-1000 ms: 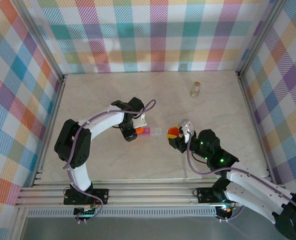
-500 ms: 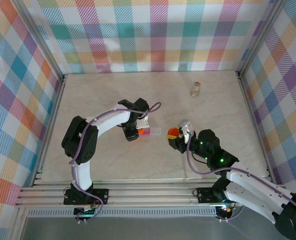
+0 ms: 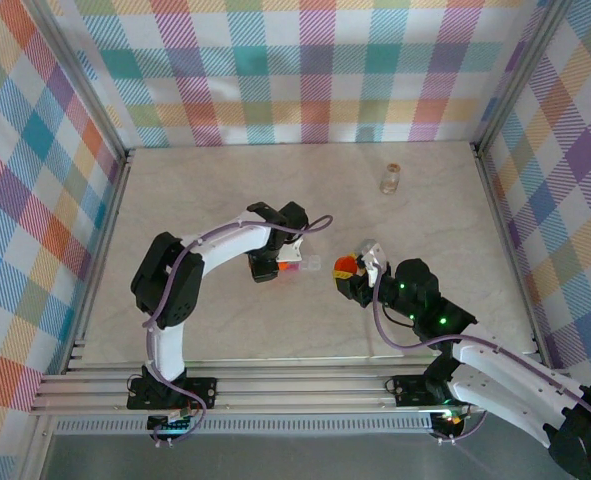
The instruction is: Sort the pills into containers
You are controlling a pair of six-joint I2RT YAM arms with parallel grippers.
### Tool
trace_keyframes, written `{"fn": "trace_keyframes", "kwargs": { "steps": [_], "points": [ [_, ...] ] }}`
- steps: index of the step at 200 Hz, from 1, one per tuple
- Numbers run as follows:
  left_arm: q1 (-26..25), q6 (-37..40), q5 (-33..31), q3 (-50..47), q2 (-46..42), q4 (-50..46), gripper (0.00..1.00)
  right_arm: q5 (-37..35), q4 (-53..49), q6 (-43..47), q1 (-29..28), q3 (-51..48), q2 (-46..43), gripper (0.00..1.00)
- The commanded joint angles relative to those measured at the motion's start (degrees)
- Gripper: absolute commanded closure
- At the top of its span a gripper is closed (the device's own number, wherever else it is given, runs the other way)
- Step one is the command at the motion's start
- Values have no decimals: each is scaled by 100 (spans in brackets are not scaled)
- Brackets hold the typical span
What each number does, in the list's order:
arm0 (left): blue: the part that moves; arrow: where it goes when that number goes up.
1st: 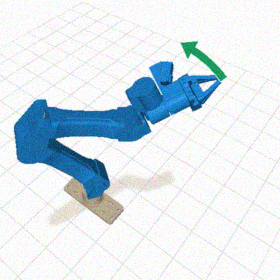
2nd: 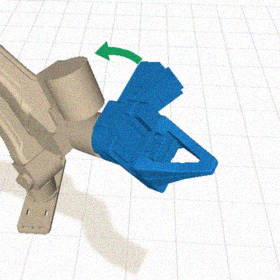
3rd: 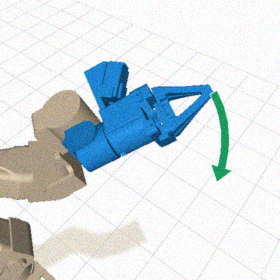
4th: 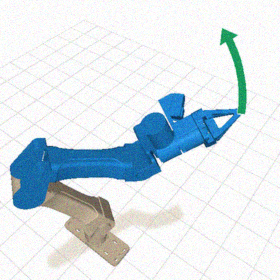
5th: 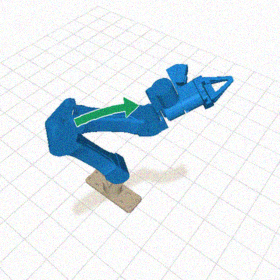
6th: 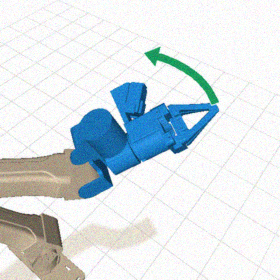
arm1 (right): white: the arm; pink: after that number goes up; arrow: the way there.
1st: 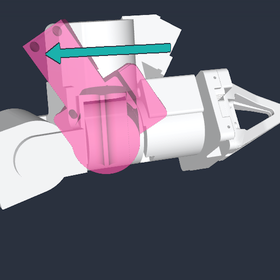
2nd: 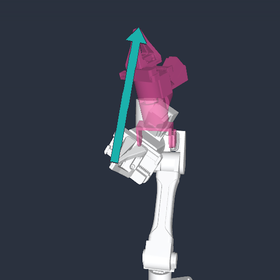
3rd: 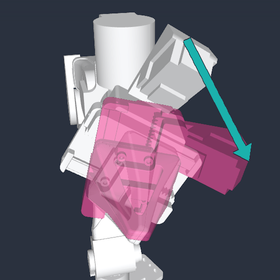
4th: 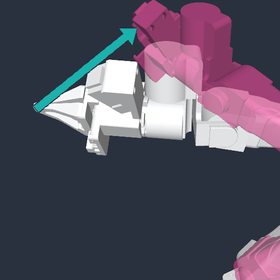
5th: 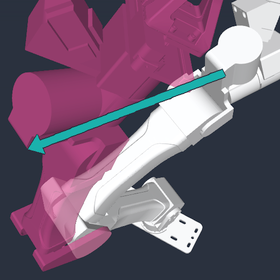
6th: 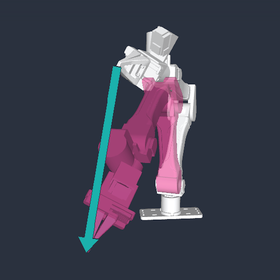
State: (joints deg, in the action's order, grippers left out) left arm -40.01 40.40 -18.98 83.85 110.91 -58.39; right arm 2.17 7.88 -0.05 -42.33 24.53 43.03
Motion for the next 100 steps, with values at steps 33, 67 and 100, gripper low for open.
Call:
{"fn": "trace_keyframes", "kwargs": {
  "steps": [33,67,100],
  "points": [
    [-77,238,-507,166,75,-321,100,107,57,-100,40,180,-5,82],
    [-93,310,-711,183,45,-315,100,113,61,-100,40,179,-9,82],
    [-136,461,-968,99,-14,-224,100,111,70,-102,40,183,4,82]
  ]
}}
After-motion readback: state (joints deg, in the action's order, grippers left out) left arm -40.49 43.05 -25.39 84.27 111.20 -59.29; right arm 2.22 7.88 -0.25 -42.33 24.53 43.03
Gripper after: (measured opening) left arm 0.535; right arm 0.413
